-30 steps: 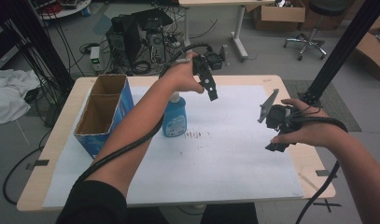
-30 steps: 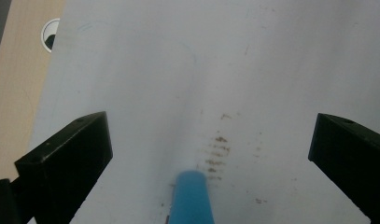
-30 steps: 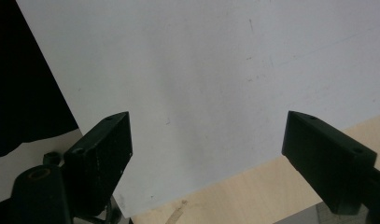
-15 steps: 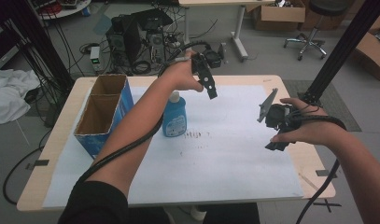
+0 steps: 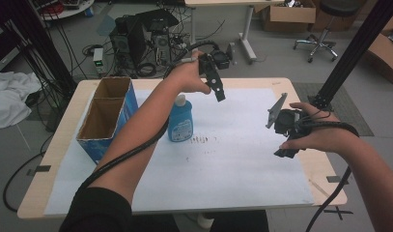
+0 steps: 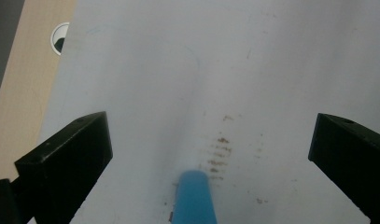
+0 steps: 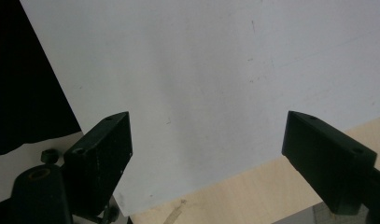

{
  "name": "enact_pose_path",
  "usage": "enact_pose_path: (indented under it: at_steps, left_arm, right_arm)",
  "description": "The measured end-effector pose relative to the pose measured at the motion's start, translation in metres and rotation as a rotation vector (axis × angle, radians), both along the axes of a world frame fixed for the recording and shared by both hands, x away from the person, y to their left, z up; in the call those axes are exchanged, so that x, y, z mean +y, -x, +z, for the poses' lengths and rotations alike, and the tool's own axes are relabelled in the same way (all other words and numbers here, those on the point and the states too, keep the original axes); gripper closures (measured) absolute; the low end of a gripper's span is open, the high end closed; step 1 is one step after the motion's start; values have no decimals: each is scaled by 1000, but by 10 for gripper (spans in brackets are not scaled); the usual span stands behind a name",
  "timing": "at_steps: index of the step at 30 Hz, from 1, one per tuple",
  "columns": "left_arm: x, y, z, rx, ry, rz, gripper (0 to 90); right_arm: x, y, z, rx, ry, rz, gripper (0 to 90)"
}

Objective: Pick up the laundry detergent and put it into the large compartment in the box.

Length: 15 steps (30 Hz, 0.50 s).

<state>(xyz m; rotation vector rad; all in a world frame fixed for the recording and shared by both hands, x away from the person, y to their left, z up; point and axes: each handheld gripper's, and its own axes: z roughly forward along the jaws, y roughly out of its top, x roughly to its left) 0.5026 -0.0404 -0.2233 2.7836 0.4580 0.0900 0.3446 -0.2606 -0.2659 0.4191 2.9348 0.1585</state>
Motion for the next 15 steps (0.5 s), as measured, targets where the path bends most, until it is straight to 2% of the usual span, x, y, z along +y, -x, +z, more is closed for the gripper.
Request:
enact_pose_path:
  at_steps: [7,15]
  left_arm:
    - [0,5,3,-4,0,-3,1]
    - [-2,5,-3,-3,-18,3,1]
  right_arm:
    - [1,1,5,-14,-6,-6,163]
    - [1,4,3,-13,-4,-3,163]
